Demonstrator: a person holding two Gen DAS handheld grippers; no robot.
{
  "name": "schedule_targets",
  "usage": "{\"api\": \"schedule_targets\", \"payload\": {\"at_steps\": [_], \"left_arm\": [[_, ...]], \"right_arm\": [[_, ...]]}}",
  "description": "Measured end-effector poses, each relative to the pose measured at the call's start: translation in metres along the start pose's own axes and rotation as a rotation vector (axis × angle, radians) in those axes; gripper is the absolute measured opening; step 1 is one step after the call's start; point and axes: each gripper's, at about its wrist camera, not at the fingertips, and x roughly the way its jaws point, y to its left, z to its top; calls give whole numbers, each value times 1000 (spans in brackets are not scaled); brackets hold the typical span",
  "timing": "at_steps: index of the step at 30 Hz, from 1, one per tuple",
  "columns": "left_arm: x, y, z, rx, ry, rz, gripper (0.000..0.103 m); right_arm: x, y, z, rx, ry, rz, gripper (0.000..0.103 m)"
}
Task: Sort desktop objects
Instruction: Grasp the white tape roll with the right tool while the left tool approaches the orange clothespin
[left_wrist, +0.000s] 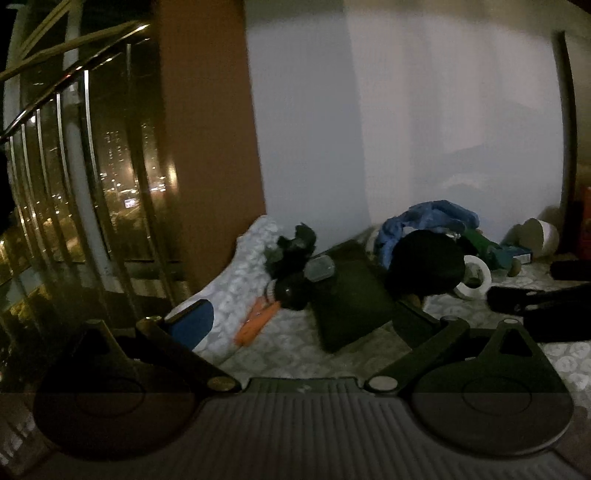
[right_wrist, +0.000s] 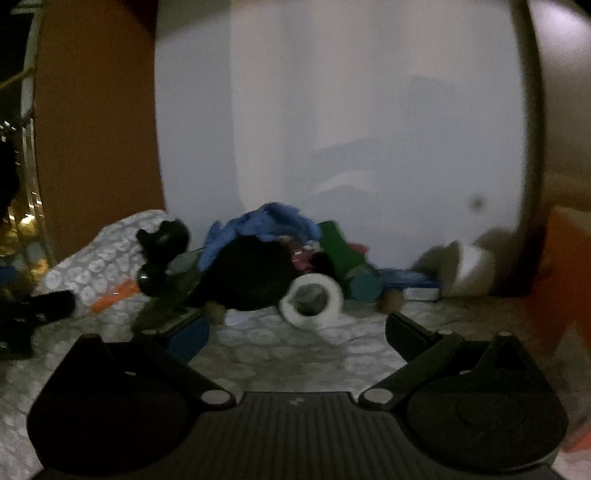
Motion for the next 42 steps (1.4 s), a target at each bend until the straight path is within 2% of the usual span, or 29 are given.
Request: {"api": "schedule_targets", "payload": {"at_steps": [3, 7, 11, 14, 16, 24, 28, 35, 36, 38, 39, 40, 42], "left_arm": [[15, -2, -1, 8, 23, 10, 97], [29, -11, -3, 32, 34, 3, 88], [35, -16, -7, 54, 45, -19, 88], [41, -14, -9, 57, 66, -25, 83], [46, -12, -8, 55, 77, -35, 75], [60, -16, -5, 59, 124, -78, 75], [61, -11, -5, 28, 131, -86, 75], [64, -4, -4, -26, 156, -112, 75], [65, -3, -4, -34, 162, -112, 75], [66, -2, -5, -46, 170, -114, 75], [66, -1, -5, -48, 171, -115, 75], [65, -1, -5, -49, 169, -115, 75], [66, -1, -5, -47, 169, -117, 75]], "right_arm": [[9, 7, 0, -22, 4, 30, 103], [22, 3, 4, -19, 29, -7, 103], [29, -4, 7, 9, 39, 15, 103], [34, -5, 5, 9, 49, 21, 103], [39, -6, 4, 6, 60, 14, 103], [64, -13, 7, 7, 105, 12, 103], [72, -13, 5, 7, 138, 45, 102], [92, -15, 7, 2, 211, 40, 100], [93, -13, 7, -16, 220, 32, 98], [95, -9, 7, -62, 222, -1, 80], [96, -7, 7, -89, 221, -25, 65], [97, -5, 7, -107, 221, -32, 54], [96, -2, 6, -131, 213, -27, 40]]}}
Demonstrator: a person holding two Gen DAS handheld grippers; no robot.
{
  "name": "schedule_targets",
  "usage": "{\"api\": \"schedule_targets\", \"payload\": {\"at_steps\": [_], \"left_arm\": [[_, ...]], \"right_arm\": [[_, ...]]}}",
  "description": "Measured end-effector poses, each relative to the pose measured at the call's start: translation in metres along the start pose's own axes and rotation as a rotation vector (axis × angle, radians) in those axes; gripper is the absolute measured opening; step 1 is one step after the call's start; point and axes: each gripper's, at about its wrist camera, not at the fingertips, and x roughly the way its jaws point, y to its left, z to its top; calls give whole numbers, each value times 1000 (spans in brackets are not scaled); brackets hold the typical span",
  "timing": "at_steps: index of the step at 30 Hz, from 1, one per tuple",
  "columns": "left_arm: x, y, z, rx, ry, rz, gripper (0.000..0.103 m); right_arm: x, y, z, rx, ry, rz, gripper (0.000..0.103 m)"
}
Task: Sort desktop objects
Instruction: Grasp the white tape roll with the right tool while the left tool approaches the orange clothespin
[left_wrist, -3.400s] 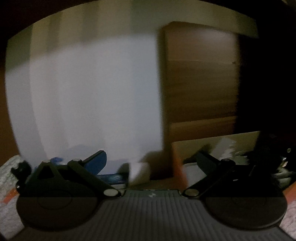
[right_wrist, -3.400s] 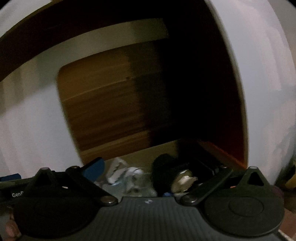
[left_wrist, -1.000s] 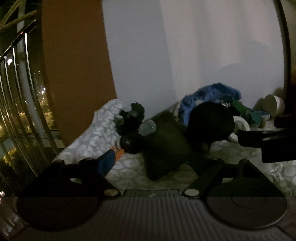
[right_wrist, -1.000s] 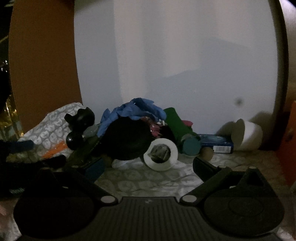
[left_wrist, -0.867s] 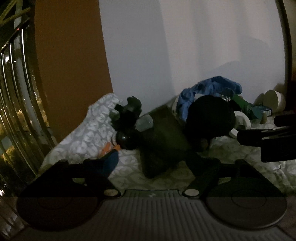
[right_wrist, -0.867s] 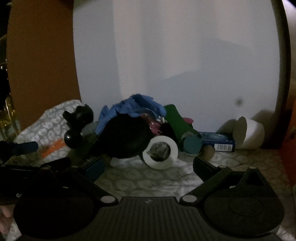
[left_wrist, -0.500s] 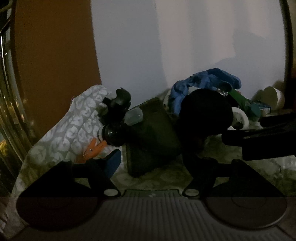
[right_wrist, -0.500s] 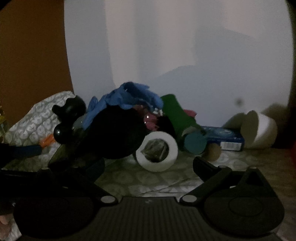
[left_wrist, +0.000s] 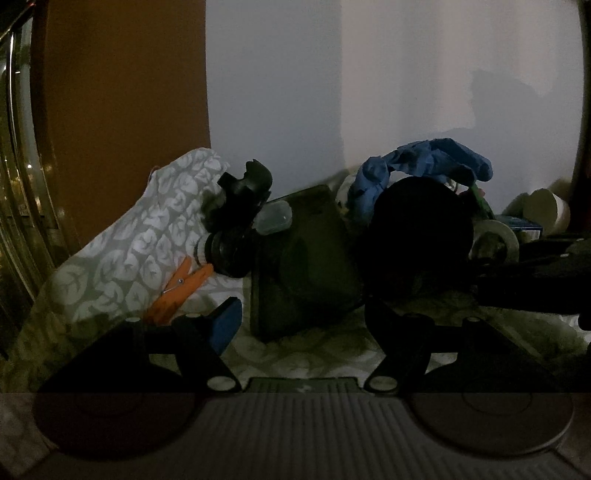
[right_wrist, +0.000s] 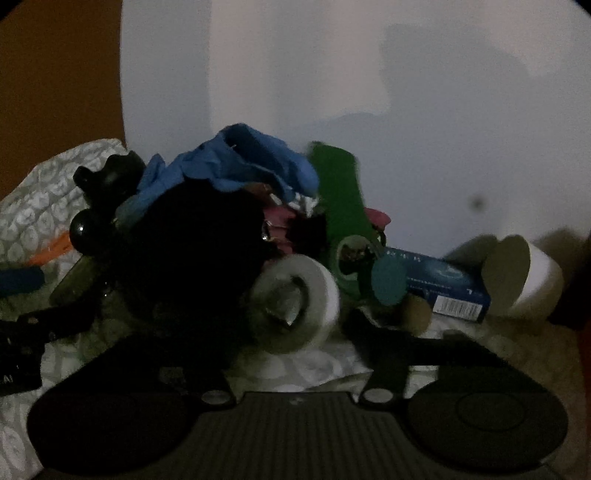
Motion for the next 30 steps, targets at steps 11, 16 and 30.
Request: {"api": "schedule_targets", "payload": {"at_steps": [11, 16, 30], "left_arm": [[-2, 0, 1, -1, -4, 2, 75], [-1, 1, 1, -4, 1, 0, 75], [5, 3, 2, -22, 39, 10, 73]], "right_arm": [[-27, -5, -20, -13, -12, 4, 38], [-49, -15, -35, 31, 6, 48, 38], [-69, -15, -42, 55, -50, 45, 102]]}}
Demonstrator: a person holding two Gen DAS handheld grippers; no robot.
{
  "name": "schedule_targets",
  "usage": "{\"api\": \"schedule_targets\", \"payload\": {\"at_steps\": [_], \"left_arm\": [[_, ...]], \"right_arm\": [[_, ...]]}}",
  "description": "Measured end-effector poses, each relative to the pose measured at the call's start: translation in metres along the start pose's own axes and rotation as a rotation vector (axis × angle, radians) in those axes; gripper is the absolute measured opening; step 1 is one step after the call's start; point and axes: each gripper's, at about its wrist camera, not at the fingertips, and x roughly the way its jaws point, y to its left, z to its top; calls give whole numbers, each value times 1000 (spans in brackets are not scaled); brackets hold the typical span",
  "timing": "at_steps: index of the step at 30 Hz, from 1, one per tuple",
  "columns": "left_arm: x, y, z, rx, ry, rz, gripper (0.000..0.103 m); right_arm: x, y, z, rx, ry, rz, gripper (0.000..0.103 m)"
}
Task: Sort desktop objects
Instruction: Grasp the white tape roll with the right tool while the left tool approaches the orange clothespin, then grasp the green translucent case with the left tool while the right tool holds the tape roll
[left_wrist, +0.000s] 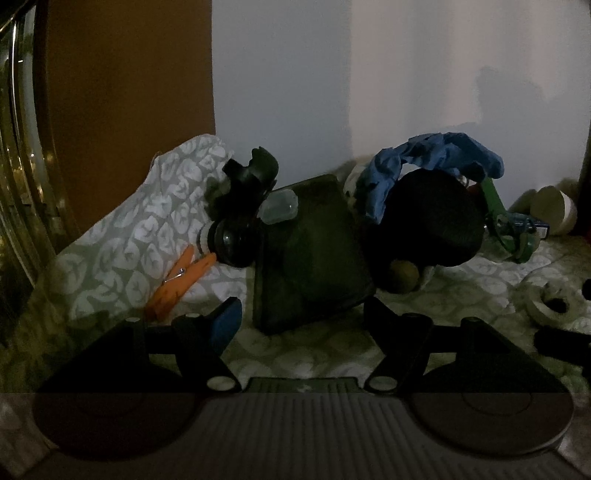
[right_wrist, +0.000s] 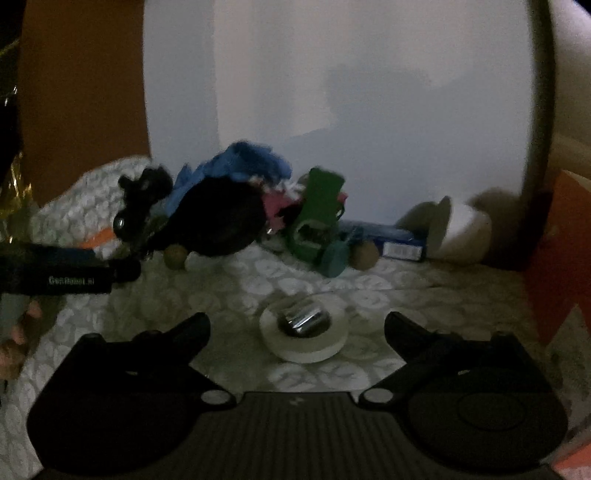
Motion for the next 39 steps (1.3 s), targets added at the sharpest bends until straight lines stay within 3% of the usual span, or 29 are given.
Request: {"api": "schedule_targets", "payload": {"at_steps": [3, 4, 5, 6, 7, 27, 33, 39], "left_arm": [[1, 0, 0, 2, -3, 1, 73], [1, 1, 0, 1, -4, 1, 73], [1, 1, 0, 0, -5, 1, 73], [2, 1, 1, 0, -4, 2, 73], [2, 1, 1, 1, -5, 1, 73], [-2, -3, 0, 1, -32, 5, 75], [6, 2, 3, -48, 17, -5, 73], [11, 12, 4, -140, 16, -51, 75]], "right_arm": [[12, 8, 4, -56, 41, -28, 100], [14, 9, 4, -69, 47, -32, 94], [14, 9, 4, -66, 48, -31, 87], [14, 7, 4, -58, 51, -28, 63], [16, 5, 3, -51, 58, -28, 53], [3, -8, 2, -36, -36, -26, 53], [2, -7, 0, -30, -39, -32, 53], [1, -8, 0, -24, -37, -33, 53]]}}
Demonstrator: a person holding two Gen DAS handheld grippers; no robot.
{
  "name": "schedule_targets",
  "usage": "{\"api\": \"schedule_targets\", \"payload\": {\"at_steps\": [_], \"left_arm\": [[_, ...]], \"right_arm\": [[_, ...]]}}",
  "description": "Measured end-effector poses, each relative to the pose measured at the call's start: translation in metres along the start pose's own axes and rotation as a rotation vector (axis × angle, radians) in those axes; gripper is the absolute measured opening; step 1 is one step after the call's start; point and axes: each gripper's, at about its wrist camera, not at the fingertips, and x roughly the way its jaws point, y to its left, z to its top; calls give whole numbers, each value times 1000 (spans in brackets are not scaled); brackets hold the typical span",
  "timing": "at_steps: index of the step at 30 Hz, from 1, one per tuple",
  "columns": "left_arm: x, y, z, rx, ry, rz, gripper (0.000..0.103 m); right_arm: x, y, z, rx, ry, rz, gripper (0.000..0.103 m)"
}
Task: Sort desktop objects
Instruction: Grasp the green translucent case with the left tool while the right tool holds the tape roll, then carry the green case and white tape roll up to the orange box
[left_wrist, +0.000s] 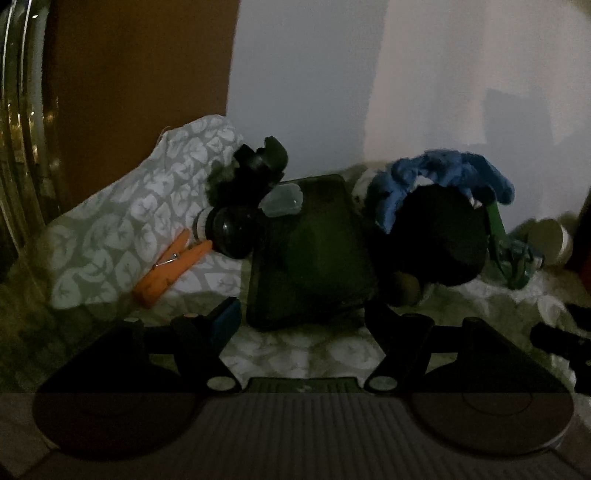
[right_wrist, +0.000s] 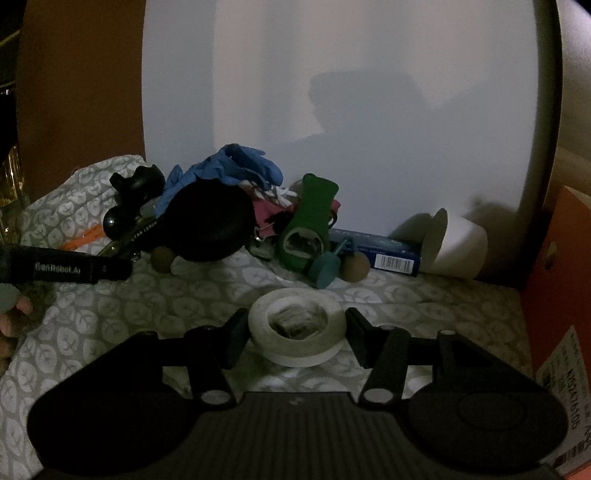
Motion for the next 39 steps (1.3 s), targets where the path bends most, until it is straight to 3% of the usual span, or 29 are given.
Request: {"api": "schedule_targets", "payload": {"at_steps": [3, 4, 10, 16, 24, 39], "left_arm": [[-6, -7, -2, 37, -36, 10, 70], [-5, -10, -2, 52, -31, 7, 59], [-14, -23, -6, 156, -103, 17, 28], [-27, -33, -11, 224, -205, 82, 14], [-46, -45, -19, 281, -281, 77, 11], [-86, -50, -19, 254, -465, -41, 10]], "right_arm": [[0, 0, -1, 2, 0, 1, 53], [0, 0, -1, 3, -1, 3, 53], [0, -1, -1, 8, -4, 10, 53], [-2, -3, -1, 8, -13, 15, 53], [-10, 1, -2, -19, -53, 4, 53], [-32, 9, -2, -51, -155, -27, 53]]}}
